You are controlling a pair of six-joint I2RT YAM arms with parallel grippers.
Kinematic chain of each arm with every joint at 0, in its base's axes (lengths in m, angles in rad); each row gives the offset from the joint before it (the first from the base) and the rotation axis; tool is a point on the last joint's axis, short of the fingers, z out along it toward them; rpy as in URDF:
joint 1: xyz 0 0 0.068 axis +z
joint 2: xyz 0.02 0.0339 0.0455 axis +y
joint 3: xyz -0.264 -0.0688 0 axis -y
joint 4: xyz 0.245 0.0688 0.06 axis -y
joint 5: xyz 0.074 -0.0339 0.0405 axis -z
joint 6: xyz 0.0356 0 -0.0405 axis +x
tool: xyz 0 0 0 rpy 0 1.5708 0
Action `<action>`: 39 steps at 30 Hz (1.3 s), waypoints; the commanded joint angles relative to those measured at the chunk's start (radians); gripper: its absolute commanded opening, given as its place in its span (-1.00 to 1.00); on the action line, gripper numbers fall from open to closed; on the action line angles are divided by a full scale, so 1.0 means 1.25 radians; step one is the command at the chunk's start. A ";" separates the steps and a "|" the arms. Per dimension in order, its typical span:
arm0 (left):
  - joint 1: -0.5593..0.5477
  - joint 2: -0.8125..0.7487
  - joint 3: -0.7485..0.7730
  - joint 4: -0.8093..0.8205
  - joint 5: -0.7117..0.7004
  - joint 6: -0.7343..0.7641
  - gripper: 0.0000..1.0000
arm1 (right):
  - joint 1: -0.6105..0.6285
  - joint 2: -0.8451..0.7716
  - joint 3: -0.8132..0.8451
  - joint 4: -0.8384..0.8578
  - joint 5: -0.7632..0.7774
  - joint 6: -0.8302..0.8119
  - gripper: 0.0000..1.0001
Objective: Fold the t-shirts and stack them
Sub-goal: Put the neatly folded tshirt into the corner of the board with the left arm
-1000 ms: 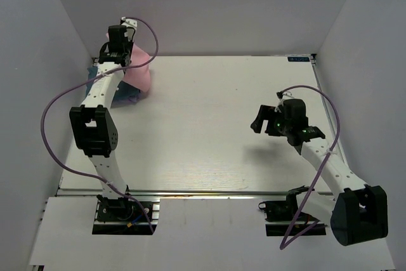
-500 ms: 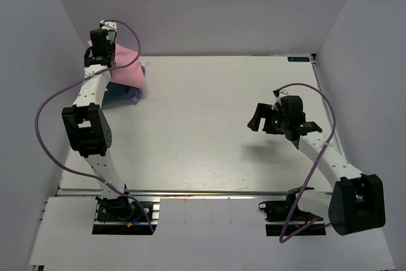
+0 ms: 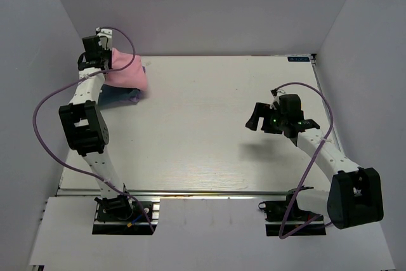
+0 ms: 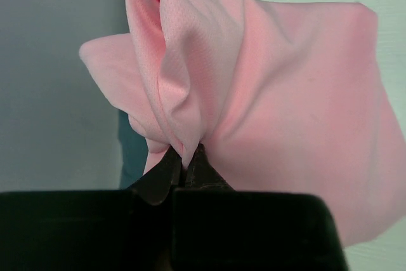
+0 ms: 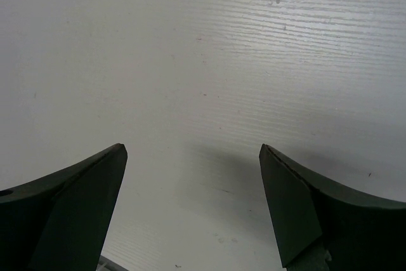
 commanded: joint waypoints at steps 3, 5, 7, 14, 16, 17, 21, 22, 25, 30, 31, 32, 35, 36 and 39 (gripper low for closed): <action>-0.009 -0.101 -0.019 0.036 0.162 -0.036 -1.00 | 0.003 -0.002 0.027 0.035 -0.025 0.010 0.81; -0.009 -0.125 0.003 0.013 0.198 -0.050 -1.00 | 0.001 -0.006 0.025 0.035 -0.036 0.008 0.81; -0.009 -0.141 0.010 0.005 0.228 -0.058 -1.00 | 0.004 -0.006 0.023 0.038 -0.043 0.010 0.81; -0.016 -0.220 0.010 0.021 0.341 -0.092 -1.00 | 0.004 -0.010 0.016 0.040 -0.060 0.008 0.81; -0.016 -0.231 0.020 0.021 0.349 -0.092 -1.00 | 0.005 -0.013 0.013 0.040 -0.063 0.005 0.81; -0.016 -0.231 0.020 0.021 0.349 -0.092 -1.00 | 0.003 -0.016 0.013 0.038 -0.060 0.006 0.81; -0.007 -0.231 0.027 0.011 0.349 -0.099 -1.00 | 0.003 -0.027 0.010 0.037 -0.055 0.008 0.81; -0.007 -0.231 0.027 0.011 0.349 -0.100 -1.00 | 0.003 -0.027 0.012 0.035 -0.054 0.008 0.81; -0.007 -0.201 0.027 0.004 0.349 -0.100 -1.00 | 0.001 -0.026 0.013 0.034 -0.049 0.007 0.81; -0.007 -0.171 0.027 -0.011 0.349 -0.100 -1.00 | 0.003 -0.016 0.015 0.038 -0.044 0.010 0.81; -0.007 -0.171 0.027 -0.011 0.334 -0.100 -1.00 | 0.004 -0.010 0.018 0.037 -0.045 0.013 0.81; -0.007 -0.163 0.020 -0.001 0.314 -0.100 -1.00 | 0.003 -0.009 0.018 0.037 -0.047 0.013 0.81; 0.000 -0.152 0.020 -0.009 0.264 -0.100 -1.00 | 0.003 -0.001 0.018 0.038 -0.045 0.014 0.81; 0.000 -0.142 0.013 -0.009 0.240 -0.092 -1.00 | 0.003 0.002 0.016 0.040 -0.043 0.013 0.81; 0.000 -0.134 0.002 0.002 0.208 -0.092 -1.00 | 0.001 0.014 0.021 0.042 -0.045 0.010 0.81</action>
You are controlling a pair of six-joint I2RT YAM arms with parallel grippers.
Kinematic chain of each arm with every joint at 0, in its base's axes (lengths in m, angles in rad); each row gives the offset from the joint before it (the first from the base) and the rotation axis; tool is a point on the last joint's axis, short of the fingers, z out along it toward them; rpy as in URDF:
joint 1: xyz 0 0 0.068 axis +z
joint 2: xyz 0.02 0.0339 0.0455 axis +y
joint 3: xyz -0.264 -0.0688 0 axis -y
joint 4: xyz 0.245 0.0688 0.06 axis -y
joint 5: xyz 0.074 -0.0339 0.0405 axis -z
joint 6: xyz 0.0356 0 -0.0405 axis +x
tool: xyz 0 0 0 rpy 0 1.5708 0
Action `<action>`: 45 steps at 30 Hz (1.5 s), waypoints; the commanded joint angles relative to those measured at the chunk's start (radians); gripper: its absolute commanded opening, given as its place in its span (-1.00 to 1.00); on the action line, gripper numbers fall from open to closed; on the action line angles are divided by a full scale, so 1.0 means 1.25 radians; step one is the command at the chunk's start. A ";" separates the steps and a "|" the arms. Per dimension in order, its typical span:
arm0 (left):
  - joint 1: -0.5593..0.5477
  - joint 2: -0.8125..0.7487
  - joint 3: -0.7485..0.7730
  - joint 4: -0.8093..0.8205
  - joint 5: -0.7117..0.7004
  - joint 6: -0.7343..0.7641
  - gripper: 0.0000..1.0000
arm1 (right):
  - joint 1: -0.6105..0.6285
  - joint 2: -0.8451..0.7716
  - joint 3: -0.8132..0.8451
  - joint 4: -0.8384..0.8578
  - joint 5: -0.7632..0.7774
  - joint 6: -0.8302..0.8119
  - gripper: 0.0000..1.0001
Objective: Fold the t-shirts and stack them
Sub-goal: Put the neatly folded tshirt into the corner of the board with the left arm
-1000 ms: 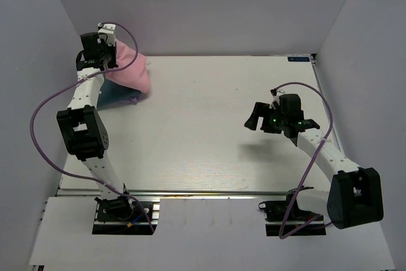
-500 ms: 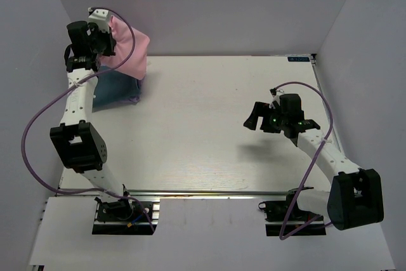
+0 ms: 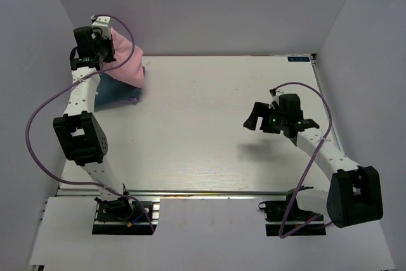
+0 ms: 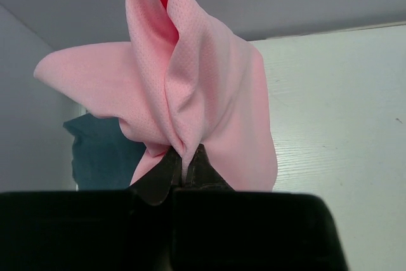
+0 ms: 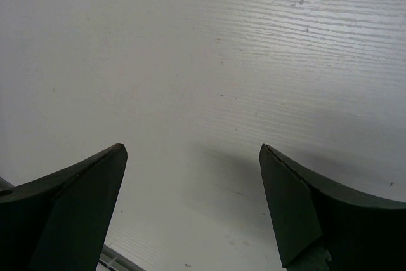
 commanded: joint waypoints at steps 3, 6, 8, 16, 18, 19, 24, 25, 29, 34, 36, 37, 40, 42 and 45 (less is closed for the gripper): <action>0.015 0.028 -0.002 0.025 -0.078 0.000 -1.00 | 0.003 0.020 0.020 0.027 -0.003 -0.003 0.81; 0.024 0.063 0.007 0.011 -0.117 0.011 -1.00 | 0.002 0.029 0.021 0.025 -0.004 -0.003 0.81; 0.031 0.082 0.007 0.003 -0.126 0.011 -1.00 | 0.002 0.030 0.024 0.025 0.003 -0.005 0.81; 0.055 0.144 0.029 0.011 -0.176 0.004 -1.00 | 0.001 0.046 0.027 0.023 0.008 -0.008 0.81; 0.055 0.152 0.029 0.018 -0.211 0.004 -1.00 | 0.001 0.052 0.029 0.025 0.007 -0.007 0.81; 0.055 0.152 0.029 0.018 -0.223 0.004 -0.96 | -0.001 0.053 0.031 0.025 0.006 -0.005 0.81; 0.055 0.182 0.062 -0.003 -0.281 -0.022 0.99 | 0.002 0.060 0.035 0.026 -0.002 -0.004 0.81; 0.055 0.182 0.062 -0.003 -0.288 -0.029 1.00 | 0.001 0.061 0.037 0.024 -0.002 -0.005 0.81; 0.055 0.182 0.081 -0.011 -0.325 -0.074 1.00 | 0.001 0.057 0.041 0.022 -0.002 -0.005 0.81; 0.055 0.173 0.113 -0.041 -0.325 -0.100 1.00 | 0.002 0.048 0.037 0.021 -0.001 -0.005 0.81; 0.043 0.153 0.096 -0.041 -0.318 -0.092 1.00 | 0.003 0.040 0.037 0.023 -0.002 -0.005 0.81; 0.036 0.146 0.096 -0.041 -0.280 -0.092 1.00 | 0.002 0.036 0.035 0.022 -0.004 -0.005 0.81; 0.028 0.124 0.122 -0.070 -0.122 -0.130 1.00 | 0.003 0.013 0.028 0.038 -0.004 0.001 0.81; 0.002 0.102 0.129 -0.085 -0.081 -0.176 1.00 | 0.003 -0.015 0.016 0.044 0.002 0.007 0.81; -0.064 0.033 0.074 -0.069 -0.044 -0.233 1.00 | -0.002 -0.056 -0.008 0.044 -0.006 0.022 0.81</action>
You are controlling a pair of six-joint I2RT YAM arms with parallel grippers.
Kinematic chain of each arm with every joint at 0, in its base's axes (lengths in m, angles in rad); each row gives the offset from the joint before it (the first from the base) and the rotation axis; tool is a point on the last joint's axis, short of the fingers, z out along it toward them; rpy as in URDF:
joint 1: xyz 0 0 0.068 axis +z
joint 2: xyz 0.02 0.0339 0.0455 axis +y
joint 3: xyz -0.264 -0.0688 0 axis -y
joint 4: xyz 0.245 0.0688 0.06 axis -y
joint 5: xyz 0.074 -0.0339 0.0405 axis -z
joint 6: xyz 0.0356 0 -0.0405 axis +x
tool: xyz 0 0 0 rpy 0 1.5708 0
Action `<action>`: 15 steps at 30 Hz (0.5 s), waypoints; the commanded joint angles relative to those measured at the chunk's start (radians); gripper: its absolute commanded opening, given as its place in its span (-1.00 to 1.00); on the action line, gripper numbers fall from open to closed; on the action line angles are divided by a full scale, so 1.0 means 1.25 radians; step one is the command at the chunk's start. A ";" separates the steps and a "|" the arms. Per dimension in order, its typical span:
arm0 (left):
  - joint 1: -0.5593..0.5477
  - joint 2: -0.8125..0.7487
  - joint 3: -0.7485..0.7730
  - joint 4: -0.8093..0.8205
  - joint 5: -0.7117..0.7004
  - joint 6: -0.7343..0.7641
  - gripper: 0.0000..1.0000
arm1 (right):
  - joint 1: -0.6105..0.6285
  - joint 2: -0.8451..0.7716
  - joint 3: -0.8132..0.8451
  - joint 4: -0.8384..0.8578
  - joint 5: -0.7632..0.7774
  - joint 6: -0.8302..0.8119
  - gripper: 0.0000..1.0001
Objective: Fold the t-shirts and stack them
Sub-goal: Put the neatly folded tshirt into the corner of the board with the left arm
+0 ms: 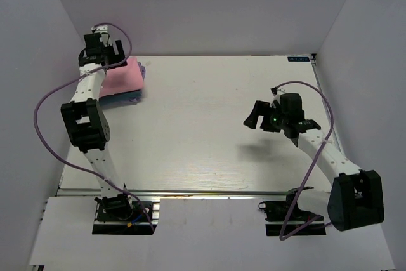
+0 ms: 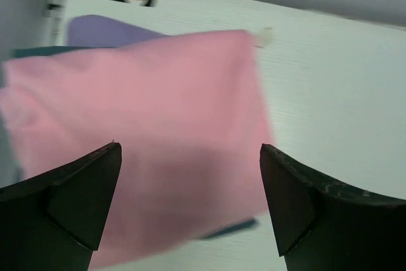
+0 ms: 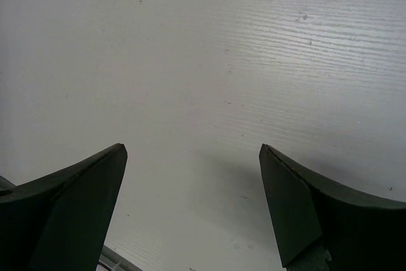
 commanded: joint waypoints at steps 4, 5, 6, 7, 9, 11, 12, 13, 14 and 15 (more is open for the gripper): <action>-0.218 -0.281 -0.213 0.110 0.078 -0.179 1.00 | -0.002 -0.123 -0.064 0.038 -0.004 0.025 0.81; -0.251 -0.316 -0.318 0.134 0.054 -0.197 1.00 | -0.001 -0.132 -0.068 0.020 0.016 0.028 0.81; -0.282 -0.350 -0.370 0.157 0.027 -0.208 1.00 | -0.001 -0.139 -0.069 0.008 0.021 0.028 0.81; -0.338 -0.381 -0.457 0.182 0.011 -0.221 1.00 | -0.001 -0.173 -0.076 -0.015 0.028 0.028 0.81; -0.392 -0.460 -0.525 0.182 -0.044 -0.221 1.00 | -0.001 -0.207 -0.083 -0.043 0.068 0.018 0.81; -0.462 -0.495 -0.601 0.155 -0.086 -0.240 1.00 | 0.001 -0.251 -0.098 -0.061 0.099 0.019 0.81; -0.481 -0.523 -0.624 0.146 -0.121 -0.240 1.00 | 0.001 -0.257 -0.109 -0.064 0.112 0.020 0.81; -0.514 -0.533 -0.661 0.129 -0.146 -0.258 1.00 | -0.001 -0.276 -0.119 -0.068 0.120 0.018 0.81; -0.529 -0.543 -0.678 0.104 -0.176 -0.283 1.00 | 0.001 -0.291 -0.128 -0.070 0.121 0.020 0.81; -0.541 -0.552 -0.693 0.094 -0.194 -0.292 1.00 | 0.001 -0.296 -0.131 -0.071 0.123 0.020 0.81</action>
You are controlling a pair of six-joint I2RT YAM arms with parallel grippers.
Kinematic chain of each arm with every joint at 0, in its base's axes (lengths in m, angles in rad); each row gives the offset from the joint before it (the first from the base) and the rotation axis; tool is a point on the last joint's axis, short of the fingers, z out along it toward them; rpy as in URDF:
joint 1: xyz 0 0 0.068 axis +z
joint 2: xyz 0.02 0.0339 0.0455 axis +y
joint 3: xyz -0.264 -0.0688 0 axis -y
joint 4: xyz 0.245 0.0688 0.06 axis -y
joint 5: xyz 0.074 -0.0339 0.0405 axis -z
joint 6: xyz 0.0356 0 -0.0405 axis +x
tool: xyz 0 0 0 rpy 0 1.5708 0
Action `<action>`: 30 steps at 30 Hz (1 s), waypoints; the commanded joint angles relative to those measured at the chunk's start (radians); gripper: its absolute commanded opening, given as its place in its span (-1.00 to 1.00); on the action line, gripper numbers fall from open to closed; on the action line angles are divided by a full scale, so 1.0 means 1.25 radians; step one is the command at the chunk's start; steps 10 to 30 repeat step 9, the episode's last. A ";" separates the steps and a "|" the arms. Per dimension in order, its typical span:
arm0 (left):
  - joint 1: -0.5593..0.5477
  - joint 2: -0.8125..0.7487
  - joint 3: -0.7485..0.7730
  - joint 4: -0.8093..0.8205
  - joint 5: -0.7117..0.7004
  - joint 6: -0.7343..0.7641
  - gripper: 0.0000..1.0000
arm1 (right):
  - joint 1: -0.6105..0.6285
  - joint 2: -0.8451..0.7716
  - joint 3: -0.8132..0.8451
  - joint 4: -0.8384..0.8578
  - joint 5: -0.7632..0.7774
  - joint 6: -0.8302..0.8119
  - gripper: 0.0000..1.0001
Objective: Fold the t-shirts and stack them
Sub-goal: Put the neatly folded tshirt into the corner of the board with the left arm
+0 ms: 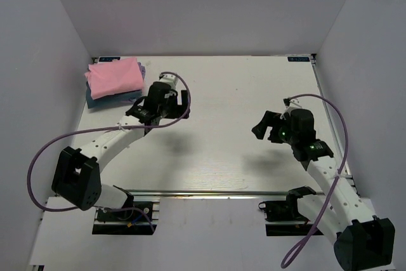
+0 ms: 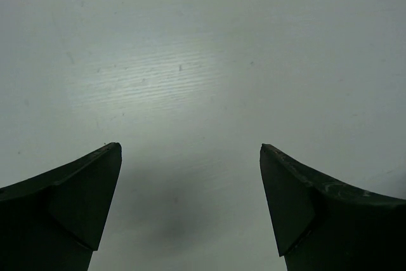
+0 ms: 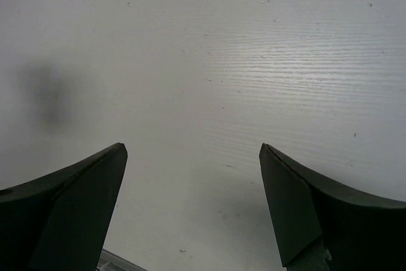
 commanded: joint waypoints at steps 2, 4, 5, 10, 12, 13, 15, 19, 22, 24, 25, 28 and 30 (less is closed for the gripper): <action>-0.046 -0.056 -0.067 -0.044 -0.131 -0.070 1.00 | 0.000 -0.050 -0.034 -0.029 0.047 0.009 0.81; -0.073 -0.064 -0.067 -0.063 -0.165 -0.070 1.00 | -0.002 -0.081 -0.051 -0.028 0.049 0.011 0.81; -0.080 -0.064 -0.067 -0.063 -0.173 -0.070 1.00 | -0.002 -0.087 -0.057 -0.026 0.047 0.015 0.81; -0.099 -0.090 -0.067 -0.077 -0.195 -0.070 1.00 | -0.002 -0.133 -0.077 -0.025 0.042 0.020 0.81; -0.099 -0.090 -0.067 -0.077 -0.195 -0.070 1.00 | -0.002 -0.133 -0.077 -0.025 0.042 0.020 0.81; -0.099 -0.090 -0.067 -0.077 -0.195 -0.070 1.00 | -0.002 -0.133 -0.077 -0.025 0.042 0.020 0.81; -0.099 -0.090 -0.067 -0.077 -0.195 -0.070 1.00 | -0.002 -0.133 -0.077 -0.025 0.042 0.020 0.81; -0.099 -0.090 -0.067 -0.077 -0.195 -0.070 1.00 | -0.002 -0.133 -0.077 -0.025 0.042 0.020 0.81; -0.099 -0.090 -0.067 -0.077 -0.195 -0.070 1.00 | -0.002 -0.133 -0.077 -0.025 0.042 0.020 0.81; -0.099 -0.090 -0.067 -0.077 -0.195 -0.070 1.00 | -0.002 -0.133 -0.077 -0.025 0.042 0.020 0.81; -0.099 -0.090 -0.067 -0.077 -0.195 -0.070 1.00 | -0.002 -0.133 -0.077 -0.025 0.042 0.020 0.81; -0.099 -0.090 -0.067 -0.077 -0.195 -0.070 1.00 | -0.002 -0.133 -0.077 -0.025 0.042 0.020 0.81; -0.099 -0.090 -0.067 -0.077 -0.195 -0.070 1.00 | -0.002 -0.133 -0.077 -0.025 0.042 0.020 0.81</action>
